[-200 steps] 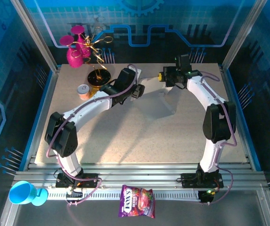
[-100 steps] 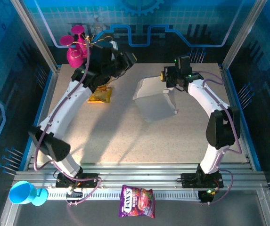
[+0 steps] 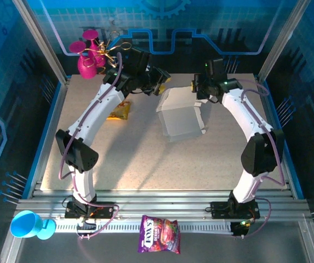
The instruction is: Fold the paper box
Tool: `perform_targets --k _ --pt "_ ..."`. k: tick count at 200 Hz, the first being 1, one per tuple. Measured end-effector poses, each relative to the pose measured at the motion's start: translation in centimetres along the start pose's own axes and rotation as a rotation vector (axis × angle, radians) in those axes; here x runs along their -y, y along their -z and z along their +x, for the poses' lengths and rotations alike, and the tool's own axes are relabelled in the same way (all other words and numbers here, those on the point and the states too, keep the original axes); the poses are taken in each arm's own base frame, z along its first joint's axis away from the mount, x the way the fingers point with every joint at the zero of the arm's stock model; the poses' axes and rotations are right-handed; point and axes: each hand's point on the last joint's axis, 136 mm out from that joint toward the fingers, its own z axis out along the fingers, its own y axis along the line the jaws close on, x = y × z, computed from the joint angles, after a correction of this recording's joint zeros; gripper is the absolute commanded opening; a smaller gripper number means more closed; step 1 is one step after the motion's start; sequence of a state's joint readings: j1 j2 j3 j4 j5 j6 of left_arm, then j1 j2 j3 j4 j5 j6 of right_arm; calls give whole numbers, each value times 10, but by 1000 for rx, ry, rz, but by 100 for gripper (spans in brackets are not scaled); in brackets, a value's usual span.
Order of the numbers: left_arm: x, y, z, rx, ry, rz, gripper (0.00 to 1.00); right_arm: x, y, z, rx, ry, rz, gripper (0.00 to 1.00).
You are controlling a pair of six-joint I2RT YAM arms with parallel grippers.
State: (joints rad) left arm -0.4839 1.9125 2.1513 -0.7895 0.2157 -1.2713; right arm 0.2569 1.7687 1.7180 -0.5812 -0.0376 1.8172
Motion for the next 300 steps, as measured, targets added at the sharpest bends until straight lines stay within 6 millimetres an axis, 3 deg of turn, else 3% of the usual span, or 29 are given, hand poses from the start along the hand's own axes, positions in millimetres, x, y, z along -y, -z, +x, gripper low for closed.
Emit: perform_targets --k 53,119,150,179,205,300 --pt "51 36 2 23 17 141 39 -53 57 9 26 62 -127 0" --pt "84 61 6 16 69 243 38 -55 65 4 52 92 -123 0" --pt "78 49 25 -28 89 223 44 -63 71 -7 68 125 -160 0" --pt "41 22 44 -70 143 137 43 -49 64 -10 46 164 -152 0" --pt "16 6 41 -57 192 85 41 -35 55 -10 41 215 -117 0" --pt "46 20 33 -31 178 174 41 -31 58 -8 41 264 -113 0"
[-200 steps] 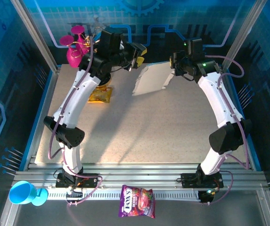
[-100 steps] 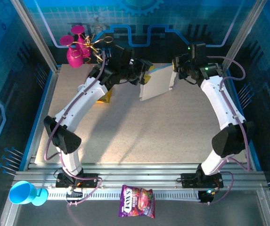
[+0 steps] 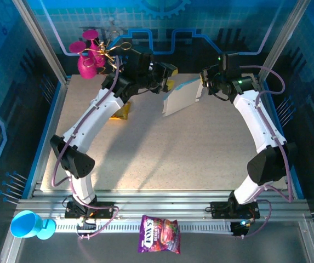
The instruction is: Fold the paper box
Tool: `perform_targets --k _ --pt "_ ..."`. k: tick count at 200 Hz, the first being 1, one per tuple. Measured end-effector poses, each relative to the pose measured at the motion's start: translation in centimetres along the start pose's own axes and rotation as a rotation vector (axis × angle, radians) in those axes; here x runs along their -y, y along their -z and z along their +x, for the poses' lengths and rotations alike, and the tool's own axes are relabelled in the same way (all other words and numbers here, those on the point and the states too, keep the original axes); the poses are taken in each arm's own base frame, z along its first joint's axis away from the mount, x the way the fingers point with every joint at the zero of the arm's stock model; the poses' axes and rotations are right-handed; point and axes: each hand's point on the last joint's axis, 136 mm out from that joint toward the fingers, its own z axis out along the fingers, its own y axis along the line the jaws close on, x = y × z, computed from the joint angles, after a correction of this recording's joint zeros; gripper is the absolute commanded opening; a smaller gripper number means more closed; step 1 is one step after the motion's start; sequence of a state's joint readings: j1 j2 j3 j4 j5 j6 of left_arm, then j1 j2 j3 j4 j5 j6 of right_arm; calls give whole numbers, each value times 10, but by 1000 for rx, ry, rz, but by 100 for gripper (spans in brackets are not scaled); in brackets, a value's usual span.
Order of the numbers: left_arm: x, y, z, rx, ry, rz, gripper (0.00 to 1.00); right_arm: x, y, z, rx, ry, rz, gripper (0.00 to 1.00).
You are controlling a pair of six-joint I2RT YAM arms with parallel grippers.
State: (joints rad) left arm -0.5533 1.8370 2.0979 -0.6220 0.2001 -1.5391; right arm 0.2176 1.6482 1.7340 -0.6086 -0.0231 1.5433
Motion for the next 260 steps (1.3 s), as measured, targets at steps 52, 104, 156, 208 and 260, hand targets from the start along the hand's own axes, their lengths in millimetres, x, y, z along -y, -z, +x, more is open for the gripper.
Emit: perform_targets --k 52,104,156,208,260 --pt "-3 -11 6 -25 -3 -11 41 0 0 2 -4 2 0 0" --pt "-21 -32 3 -38 -1 -65 41 0 0 3 -7 -1 -1 0" --pt "-27 -35 9 -53 -18 -85 41 -1 0 4 -10 -5 -4 0" --pt "-35 -47 5 -53 -37 -108 37 -2 -1 8 -17 -2 -7 0" --pt "-39 -48 -10 -33 -65 -128 22 0 -11 10 -19 2 2 0"
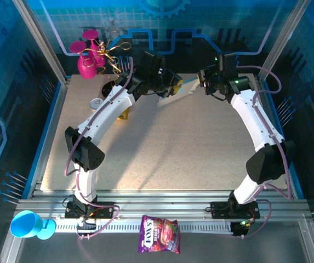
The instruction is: Fold the paper box
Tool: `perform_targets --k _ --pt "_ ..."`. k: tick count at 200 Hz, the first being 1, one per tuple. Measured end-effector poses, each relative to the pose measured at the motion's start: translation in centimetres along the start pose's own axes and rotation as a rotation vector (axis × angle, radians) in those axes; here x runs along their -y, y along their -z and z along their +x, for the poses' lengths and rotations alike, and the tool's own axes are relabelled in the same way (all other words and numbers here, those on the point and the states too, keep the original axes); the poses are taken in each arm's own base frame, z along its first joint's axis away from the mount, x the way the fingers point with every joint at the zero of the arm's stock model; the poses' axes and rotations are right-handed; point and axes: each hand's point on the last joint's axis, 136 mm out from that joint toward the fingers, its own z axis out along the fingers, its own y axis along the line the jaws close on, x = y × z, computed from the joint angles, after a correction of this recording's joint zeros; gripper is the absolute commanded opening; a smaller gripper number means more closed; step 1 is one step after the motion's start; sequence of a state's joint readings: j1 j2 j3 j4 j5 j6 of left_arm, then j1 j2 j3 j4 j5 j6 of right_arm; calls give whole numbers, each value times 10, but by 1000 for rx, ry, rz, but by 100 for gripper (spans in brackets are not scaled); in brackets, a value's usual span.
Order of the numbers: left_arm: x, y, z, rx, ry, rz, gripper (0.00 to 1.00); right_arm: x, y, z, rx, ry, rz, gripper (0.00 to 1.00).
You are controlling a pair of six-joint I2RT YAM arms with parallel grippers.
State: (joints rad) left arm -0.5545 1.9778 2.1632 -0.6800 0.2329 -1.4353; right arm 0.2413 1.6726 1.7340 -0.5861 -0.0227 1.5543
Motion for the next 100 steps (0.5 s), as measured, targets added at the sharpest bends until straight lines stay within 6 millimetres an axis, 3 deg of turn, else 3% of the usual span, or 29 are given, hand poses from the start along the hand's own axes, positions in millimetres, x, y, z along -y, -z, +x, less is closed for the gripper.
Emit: perform_targets --k 26,47,64,100 --pt "0 4 -15 24 6 2 23 5 -12 9 -20 12 19 0" --pt "-3 8 -28 44 5 -2 46 9 -20 12 -27 22 33 0" --pt "-6 14 -37 59 4 -4 54 11 -21 9 -10 32 41 0" --pt "8 45 -49 92 -28 48 57 11 -4 2 38 72 43 0"
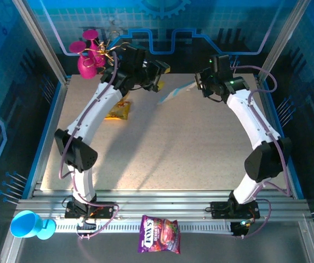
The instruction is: Fold the paper box
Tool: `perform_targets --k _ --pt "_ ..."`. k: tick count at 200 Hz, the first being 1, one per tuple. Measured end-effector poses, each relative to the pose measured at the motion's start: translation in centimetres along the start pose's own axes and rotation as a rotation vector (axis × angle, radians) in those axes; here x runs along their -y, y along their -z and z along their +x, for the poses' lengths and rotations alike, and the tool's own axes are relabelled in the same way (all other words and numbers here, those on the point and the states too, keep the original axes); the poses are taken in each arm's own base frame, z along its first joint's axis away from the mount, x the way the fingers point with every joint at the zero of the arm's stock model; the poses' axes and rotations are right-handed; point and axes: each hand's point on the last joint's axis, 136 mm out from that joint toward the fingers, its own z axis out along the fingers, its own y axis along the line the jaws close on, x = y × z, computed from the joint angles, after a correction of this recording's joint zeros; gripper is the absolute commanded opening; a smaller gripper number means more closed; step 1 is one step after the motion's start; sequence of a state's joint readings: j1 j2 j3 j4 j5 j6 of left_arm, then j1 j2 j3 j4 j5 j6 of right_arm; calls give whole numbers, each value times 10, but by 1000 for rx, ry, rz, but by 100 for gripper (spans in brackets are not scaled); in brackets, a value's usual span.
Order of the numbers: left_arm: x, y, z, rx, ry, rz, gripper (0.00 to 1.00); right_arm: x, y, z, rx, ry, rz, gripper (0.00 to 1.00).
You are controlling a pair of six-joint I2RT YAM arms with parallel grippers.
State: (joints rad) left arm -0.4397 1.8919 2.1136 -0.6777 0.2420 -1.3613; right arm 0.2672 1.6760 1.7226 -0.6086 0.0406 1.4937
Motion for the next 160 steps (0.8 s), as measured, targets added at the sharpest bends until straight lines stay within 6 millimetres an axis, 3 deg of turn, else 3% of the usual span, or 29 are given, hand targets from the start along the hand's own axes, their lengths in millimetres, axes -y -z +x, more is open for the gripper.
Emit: perform_targets --k 22,48,68,83,96,112,138,160 --pt "13 34 -9 38 -29 51 56 -5 35 -3 30 37 -19 0" --pt "19 72 -29 99 -33 94 54 -9 93 -6 69 69 -58 0" --pt "14 83 -44 128 -24 95 53 -6 131 -6 104 73 -63 0" --pt "8 80 -49 132 -15 80 52 -4 140 -2 113 70 -59 0" --pt "3 75 -49 122 -11 65 51 -1 129 3 103 55 -35 0" --pt "-1 69 -49 107 -10 54 48 5 96 6 88 24 19 0" --pt "-16 58 -49 89 -61 6 43 20 -2 10 54 1 149 0" --pt "-53 43 -46 47 -142 -68 30 41 -75 16 18 -4 242 0"
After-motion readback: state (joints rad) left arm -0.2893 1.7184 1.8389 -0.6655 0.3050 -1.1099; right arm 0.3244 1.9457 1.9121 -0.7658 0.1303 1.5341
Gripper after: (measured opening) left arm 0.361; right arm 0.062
